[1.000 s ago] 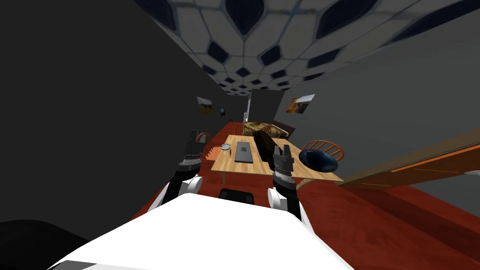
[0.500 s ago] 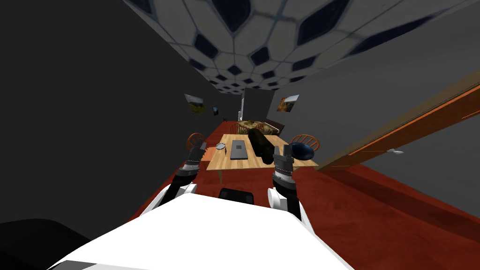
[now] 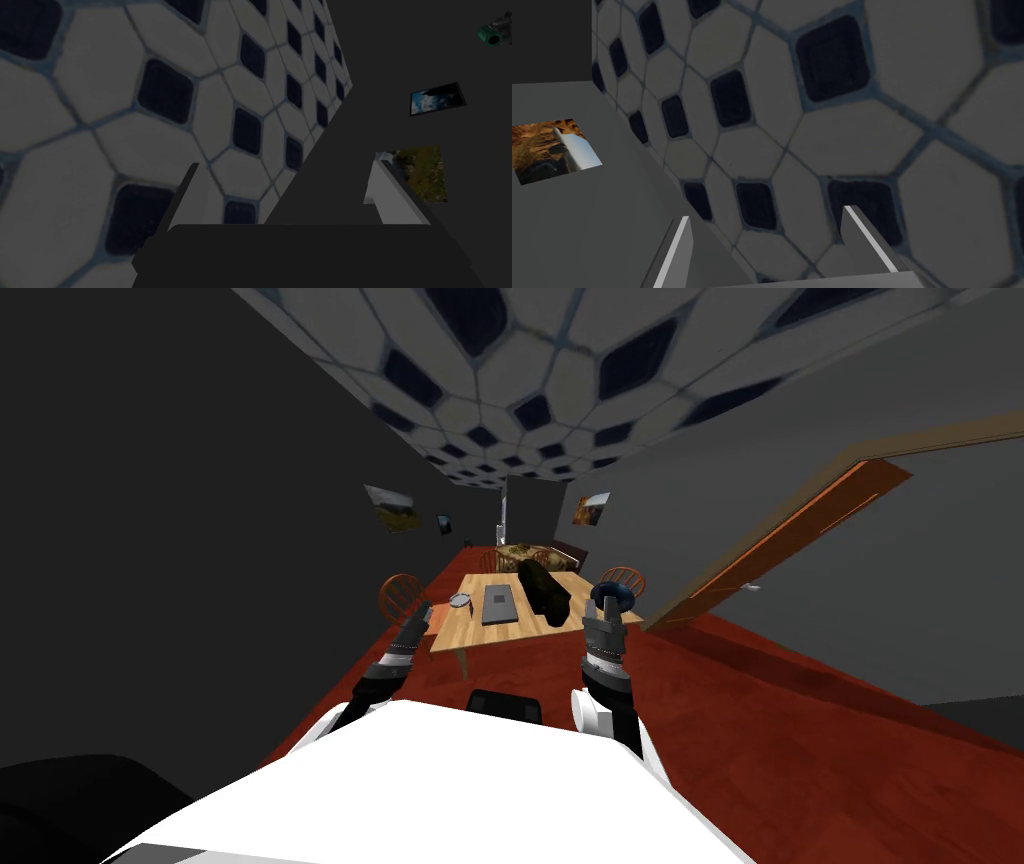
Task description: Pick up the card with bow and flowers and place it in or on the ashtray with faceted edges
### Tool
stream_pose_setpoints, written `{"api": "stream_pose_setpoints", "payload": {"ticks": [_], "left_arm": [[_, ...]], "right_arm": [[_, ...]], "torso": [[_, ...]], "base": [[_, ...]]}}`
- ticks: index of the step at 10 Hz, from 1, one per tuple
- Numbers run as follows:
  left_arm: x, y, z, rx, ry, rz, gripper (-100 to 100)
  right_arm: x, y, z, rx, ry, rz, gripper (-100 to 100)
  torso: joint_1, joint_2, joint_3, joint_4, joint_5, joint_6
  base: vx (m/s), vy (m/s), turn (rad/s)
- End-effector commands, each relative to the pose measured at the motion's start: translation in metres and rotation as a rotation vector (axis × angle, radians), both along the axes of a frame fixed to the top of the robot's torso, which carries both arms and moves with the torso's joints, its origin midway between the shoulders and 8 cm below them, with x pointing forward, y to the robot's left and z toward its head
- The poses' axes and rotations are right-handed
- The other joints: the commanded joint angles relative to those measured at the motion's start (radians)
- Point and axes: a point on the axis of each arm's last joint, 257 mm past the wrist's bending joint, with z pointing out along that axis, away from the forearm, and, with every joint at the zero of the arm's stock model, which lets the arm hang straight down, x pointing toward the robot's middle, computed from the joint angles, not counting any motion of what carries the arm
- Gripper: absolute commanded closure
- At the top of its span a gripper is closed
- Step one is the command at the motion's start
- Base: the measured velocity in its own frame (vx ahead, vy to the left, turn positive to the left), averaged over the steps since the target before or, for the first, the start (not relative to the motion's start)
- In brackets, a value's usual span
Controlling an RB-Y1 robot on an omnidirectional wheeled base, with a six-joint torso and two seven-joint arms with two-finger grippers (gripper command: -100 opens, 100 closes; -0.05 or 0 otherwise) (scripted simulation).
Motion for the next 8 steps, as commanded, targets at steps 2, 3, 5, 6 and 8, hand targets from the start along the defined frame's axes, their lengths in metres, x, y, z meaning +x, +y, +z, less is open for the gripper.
{"api": "stream_pose_setpoints", "payload": {"ticks": [2,3,5,6,8], "left_arm": [[-0.005,0.016,-0.033,0.018,0.077,0.032,-100],[-0.014,0.030,-0.056,0.034,0.137,0.059,-100],[-0.026,0.047,-0.088,0.045,0.216,0.091,-100],[-0.038,0.059,-0.103,0.064,0.261,0.113,-100],[-0.055,0.076,-0.131,0.076,0.335,0.144,-100]], "right_arm": [[0.000,0.000,0.000,0.000,0.000,0.000,0],[0.000,0.000,0.000,0.000,0.000,0.000,0],[0.000,0.000,0.000,0.000,0.000,0.000,0],[0.000,0.000,0.000,0.000,0.000,0.000,0],[0.000,0.000,0.000,0.000,0.000,0.000,0]], "torso": [[-0.001,0.000,0.000,0.000,0.000,0.000],[0.000,-0.001,-0.001,0.000,0.000,0.000],[-0.002,0.000,0.000,0.000,0.000,0.001],[-0.001,0.000,0.000,0.000,0.000,0.000],[0.000,-0.001,-0.001,0.000,0.000,0.000]], "base": [[-0.049,-0.042,-0.157],[-0.054,-0.045,-0.287],[-0.055,-0.066,-0.261],[-0.042,-0.063,-0.235],[-0.029,-0.040,-0.204]]}}
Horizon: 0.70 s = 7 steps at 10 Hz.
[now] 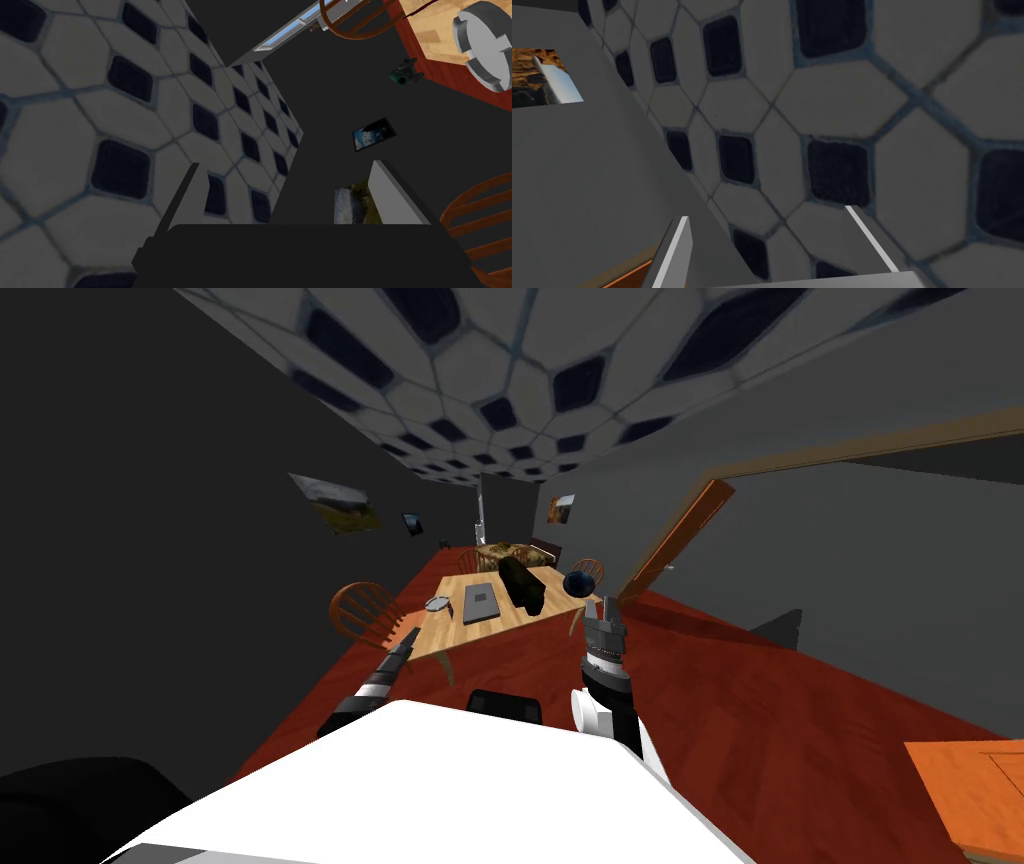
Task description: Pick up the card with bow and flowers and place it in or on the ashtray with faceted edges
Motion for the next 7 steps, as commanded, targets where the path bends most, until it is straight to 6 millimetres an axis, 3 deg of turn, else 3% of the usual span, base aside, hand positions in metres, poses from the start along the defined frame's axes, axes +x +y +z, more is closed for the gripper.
{"api": "stream_pose_setpoints", "payload": {"ticks": [1,2,4,5,6,7], "left_arm": [[-0.012,0.012,-0.020,0.003,0.045,0.020,-100],[-0.014,0.013,-0.023,0.001,0.052,0.022,-100],[-0.034,0.029,-0.049,0.012,0.125,0.053,-100],[-0.053,0.043,-0.066,0.028,0.181,0.076,-100],[-0.057,0.045,-0.074,0.023,0.198,0.083,-100],[-0.078,0.059,-0.091,0.037,0.259,0.107,-100]], "right_arm": [[0.000,0.000,0.000,0.000,0.000,0.000,0],[0.000,0.000,0.000,0.000,0.000,0.000,0],[0.000,0.000,0.000,0.000,0.000,0.000,0],[0.000,0.000,0.000,0.000,0.000,0.000,0],[0.000,0.000,0.000,0.000,0.000,0.000,0],[0.000,0.000,0.000,0.000,0.000,0.000,0]], "torso": [[0.000,0.000,0.000,0.000,0.000,0.000],[0.000,0.000,0.000,0.000,0.000,0.000],[0.000,-0.001,-0.001,0.000,0.000,0.000],[0.000,-0.001,-0.001,0.000,0.000,-0.001],[-0.001,-0.001,-0.001,0.000,0.000,0.000],[0.000,-0.001,0.000,0.000,0.000,-0.001]], "base": [[-0.027,-0.035,-0.151],[-0.014,-0.017,-0.012],[-0.016,-0.041,-0.229],[-0.017,-0.063,-0.264],[-0.015,-0.046,-0.141],[-0.011,-0.049,-0.301]]}}
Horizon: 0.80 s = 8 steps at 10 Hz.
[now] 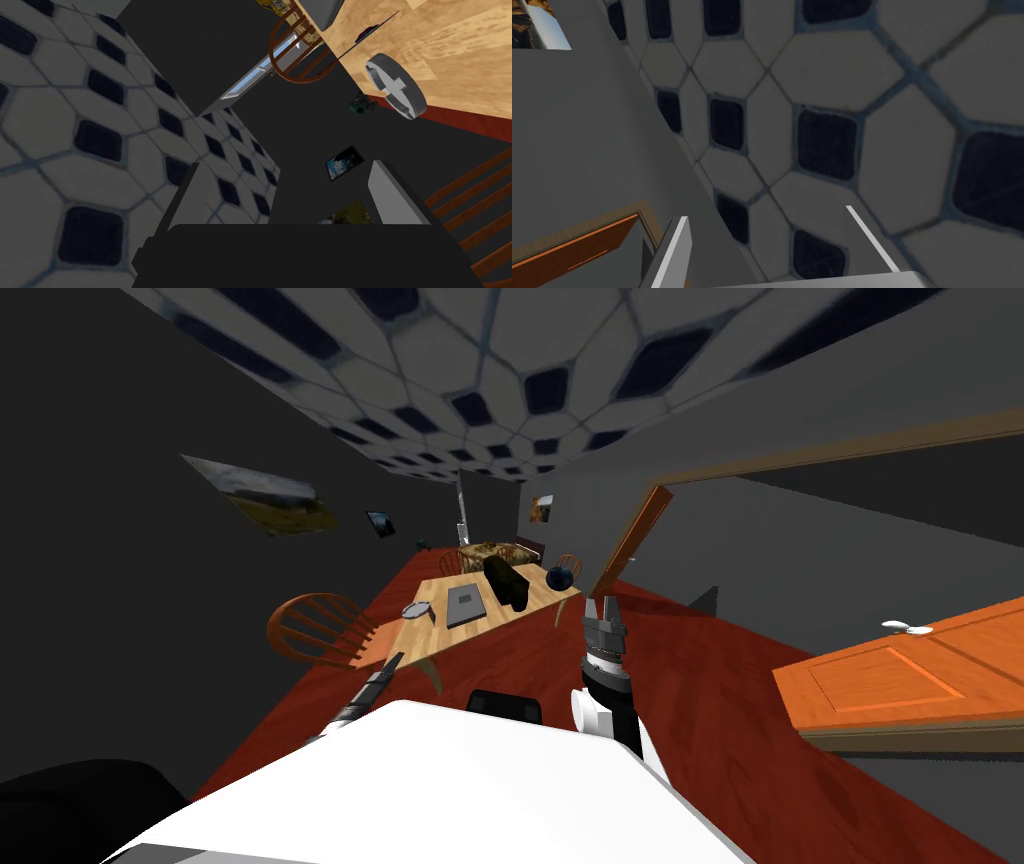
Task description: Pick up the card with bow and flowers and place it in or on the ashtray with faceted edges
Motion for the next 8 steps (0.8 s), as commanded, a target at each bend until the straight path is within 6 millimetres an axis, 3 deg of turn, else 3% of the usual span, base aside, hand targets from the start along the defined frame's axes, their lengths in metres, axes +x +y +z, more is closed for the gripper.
{"api": "stream_pose_setpoints", "payload": {"ticks": [1,2,5,6,7,8], "left_arm": [[-0.016,0.009,-0.016,0.001,0.044,0.019,-100],[-0.036,0.021,-0.029,0.017,0.097,0.037,-100],[-0.071,0.038,-0.058,0.018,0.189,0.076,-100],[-0.094,0.049,-0.068,0.030,0.243,0.094,-100],[-0.100,0.051,-0.075,0.024,0.260,0.103,-100],[-0.123,0.061,-0.084,0.036,0.311,0.118,-100]], "right_arm": [[0.000,0.000,0.000,0.000,0.000,0.000,0],[0.000,0.000,0.000,0.000,0.000,0.000,0],[0.000,0.000,0.000,0.000,0.000,0.000,0],[0.000,0.000,0.000,0.000,0.000,0.000,0],[0.000,0.000,0.000,0.000,0.000,0.000,0],[0.000,0.000,0.000,0.000,0.000,0.000,0]], "torso": [[0.000,0.000,0.000,0.000,0.000,0.000],[0.001,0.000,0.000,0.000,0.000,-0.001],[0.001,-0.001,-0.001,0.000,0.000,0.000],[0.001,-0.002,-0.001,0.000,0.000,-0.001],[0.001,-0.002,-0.001,0.000,0.000,0.000],[0.001,-0.002,-0.001,0.000,0.000,-0.001]], "base": [[-0.007,-0.032,-0.176],[0.003,-0.050,-0.334],[0.008,-0.038,-0.188],[0.017,-0.049,-0.275],[0.017,-0.031,-0.143],[0.034,-0.029,-0.289]]}}
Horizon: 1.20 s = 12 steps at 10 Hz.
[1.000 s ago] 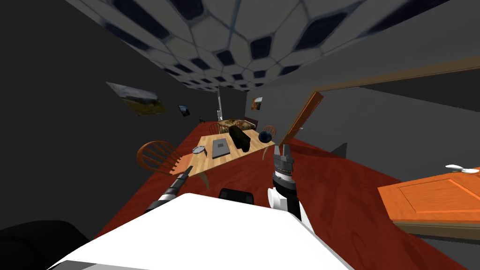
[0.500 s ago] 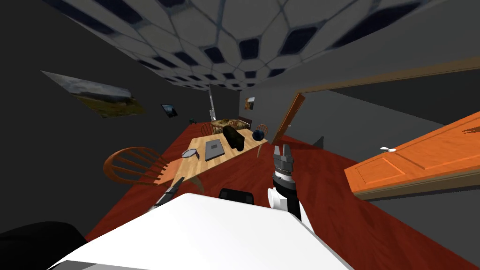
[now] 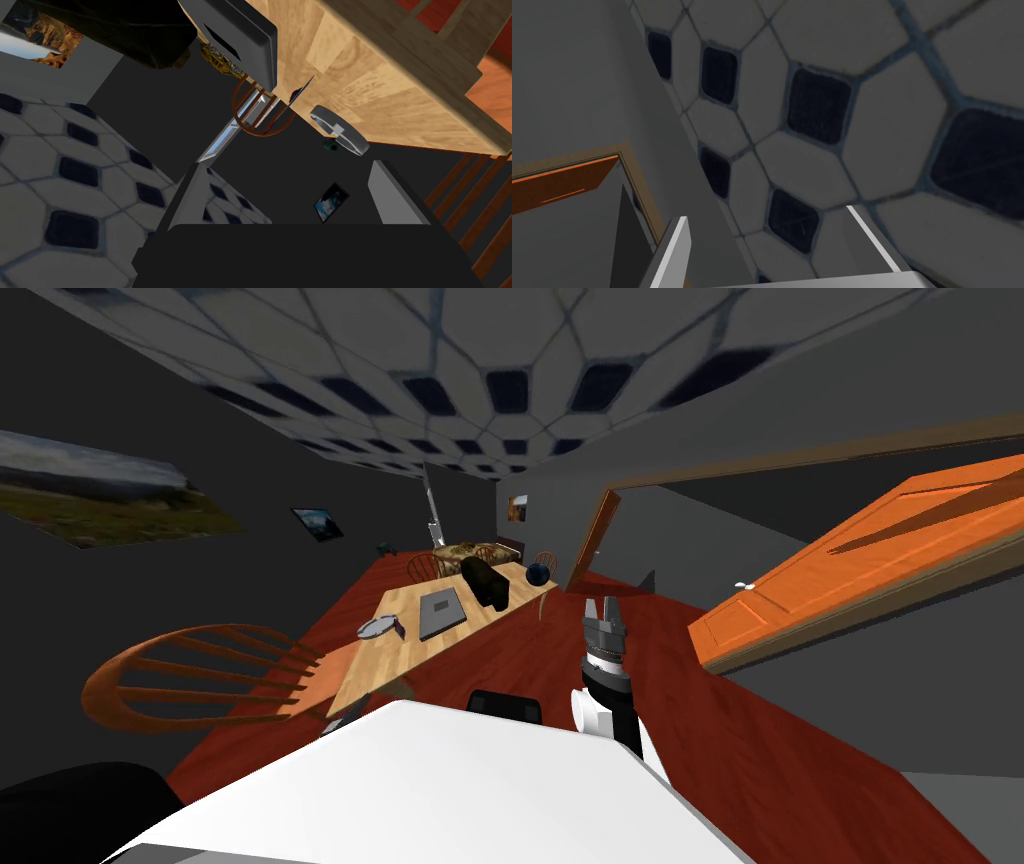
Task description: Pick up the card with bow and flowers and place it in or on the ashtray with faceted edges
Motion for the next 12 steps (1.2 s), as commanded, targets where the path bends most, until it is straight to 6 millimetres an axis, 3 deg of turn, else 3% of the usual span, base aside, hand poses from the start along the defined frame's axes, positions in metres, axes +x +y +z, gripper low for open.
{"api": "stream_pose_setpoints", "payload": {"ticks": [1,2,4,9,11,12], "left_arm": [[-0.022,0.006,-0.011,-0.001,0.046,0.020,-100],[-0.043,0.015,-0.018,0.010,0.093,0.032,-100],[-0.052,0.017,-0.025,0.003,0.113,0.045,-100],[-0.132,0.043,-0.049,0.018,0.284,0.098,-100],[-0.141,0.044,-0.054,0.011,0.302,0.110,-100],[-0.162,0.050,-0.057,0.018,0.346,0.120,-100]], "right_arm": [[0.000,0.000,0.000,0.000,0.000,0.000,0],[0.000,0.000,0.000,0.000,0.000,0.000,0],[0.000,0.000,0.000,0.000,0.000,0.000,0],[0.000,0.000,0.000,0.000,0.000,0.000,0],[0.000,0.000,0.000,0.000,0.000,0.000,0],[0.000,0.000,0.000,0.000,0.000,0.000,0]], "torso": [[0.000,0.000,0.000,0.000,0.000,0.000],[0.000,0.000,0.000,0.000,0.000,-0.001],[0.000,0.000,0.000,0.000,0.000,-0.001],[0.001,-0.001,-0.001,0.000,0.000,-0.001],[0.002,-0.001,-0.001,0.000,0.000,-0.001],[0.001,0.000,0.000,0.000,0.000,-0.001]], "base": [[0.030,-0.019,-0.150],[0.034,-0.037,-0.315],[0.023,-0.012,-0.061],[0.046,-0.009,-0.237],[0.034,0.005,-0.062],[0.046,0.002,-0.252]]}}
